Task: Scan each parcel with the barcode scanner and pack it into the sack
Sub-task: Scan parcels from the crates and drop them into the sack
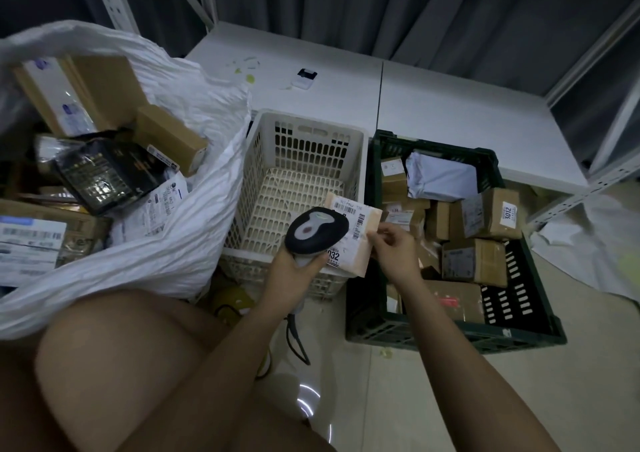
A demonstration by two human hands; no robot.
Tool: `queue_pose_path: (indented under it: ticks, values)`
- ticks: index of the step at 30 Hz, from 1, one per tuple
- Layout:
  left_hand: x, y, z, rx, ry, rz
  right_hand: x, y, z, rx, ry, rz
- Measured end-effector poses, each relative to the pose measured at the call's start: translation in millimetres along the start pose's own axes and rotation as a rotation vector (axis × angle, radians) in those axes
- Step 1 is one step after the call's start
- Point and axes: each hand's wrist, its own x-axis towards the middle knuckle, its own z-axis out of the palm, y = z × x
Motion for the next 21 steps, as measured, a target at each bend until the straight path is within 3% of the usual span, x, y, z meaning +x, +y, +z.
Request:
queue_pose_path:
  ticks: [21]
  values:
    - [6,-12,9,0.007,0.022,0.019,7,9,-2,-0.049,-0.016,-0.046]
